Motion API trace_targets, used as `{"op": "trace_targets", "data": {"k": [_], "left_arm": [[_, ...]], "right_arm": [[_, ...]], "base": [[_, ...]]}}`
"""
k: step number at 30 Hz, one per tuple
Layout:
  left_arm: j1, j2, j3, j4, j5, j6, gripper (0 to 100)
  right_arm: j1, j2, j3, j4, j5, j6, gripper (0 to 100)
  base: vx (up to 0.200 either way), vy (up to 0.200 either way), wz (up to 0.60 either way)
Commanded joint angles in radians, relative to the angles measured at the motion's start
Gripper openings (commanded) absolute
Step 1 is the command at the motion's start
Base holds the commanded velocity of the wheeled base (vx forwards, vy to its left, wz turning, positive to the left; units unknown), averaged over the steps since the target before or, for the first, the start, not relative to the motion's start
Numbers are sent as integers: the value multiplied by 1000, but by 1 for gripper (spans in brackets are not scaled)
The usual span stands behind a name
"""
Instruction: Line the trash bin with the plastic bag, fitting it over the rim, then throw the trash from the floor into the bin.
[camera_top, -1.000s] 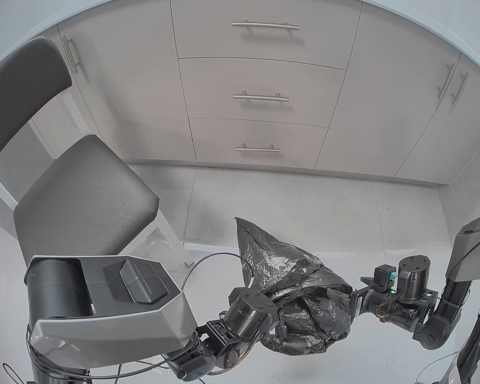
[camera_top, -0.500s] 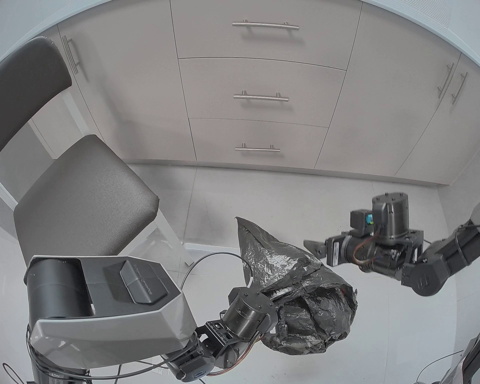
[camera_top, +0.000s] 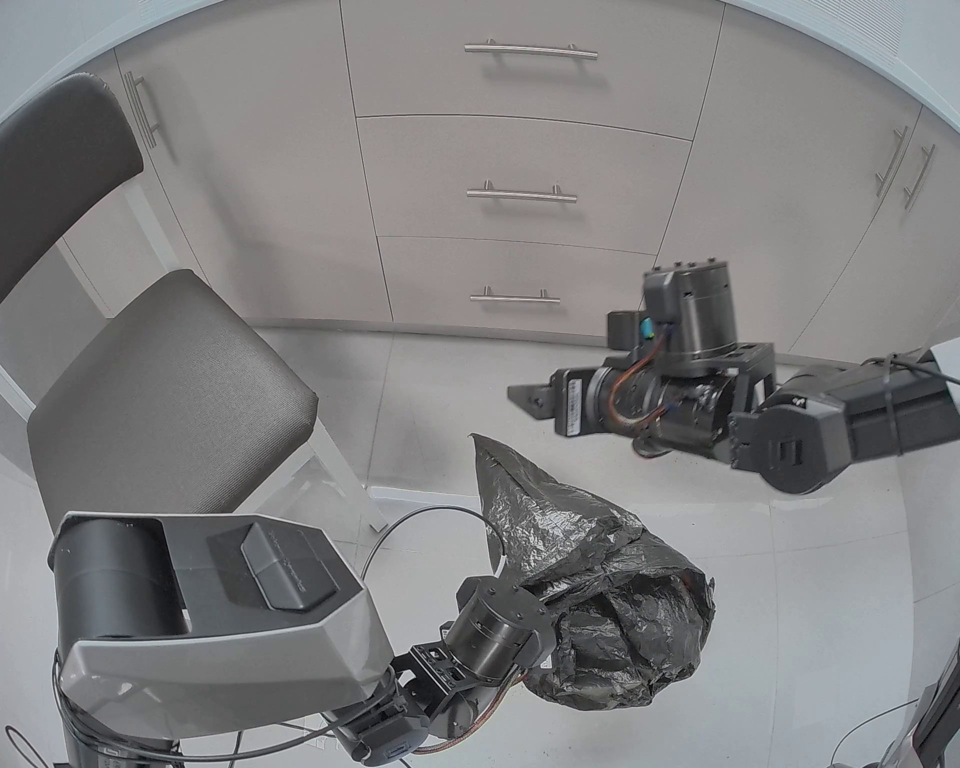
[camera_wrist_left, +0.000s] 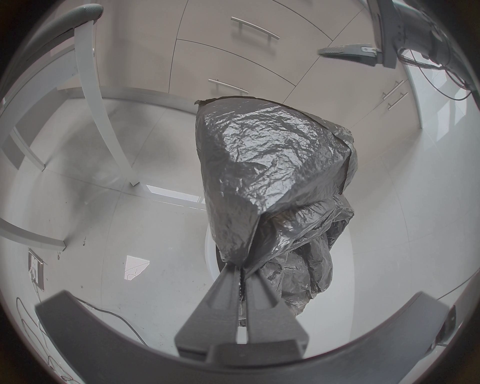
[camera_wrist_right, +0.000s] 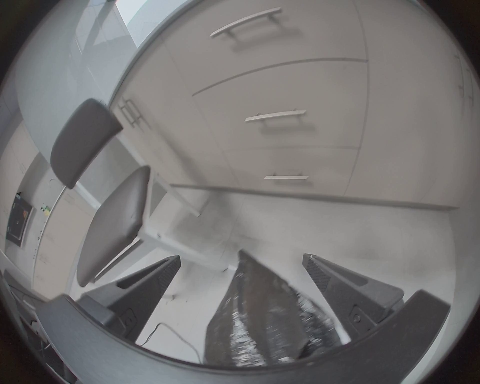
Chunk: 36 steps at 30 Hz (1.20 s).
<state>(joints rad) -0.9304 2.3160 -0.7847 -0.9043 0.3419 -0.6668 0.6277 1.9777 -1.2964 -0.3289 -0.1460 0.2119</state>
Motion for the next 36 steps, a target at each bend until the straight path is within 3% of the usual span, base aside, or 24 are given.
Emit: {"op": "trace_targets", "data": {"k": [1,19,36], "left_arm": [[-1,0,1,-2,0,-2,0],[4,-1,1,-2,0,-2,0],[4,-3,1,-2,0,-5,0]], "right_arm": [[64,99,6,22,-1,30,100],[32,144,170,-4,3,95,100],[-97,245,371,-275,16,96,100]], "base": [[0,0,0],[0,0,0],[0,0,0]]}}
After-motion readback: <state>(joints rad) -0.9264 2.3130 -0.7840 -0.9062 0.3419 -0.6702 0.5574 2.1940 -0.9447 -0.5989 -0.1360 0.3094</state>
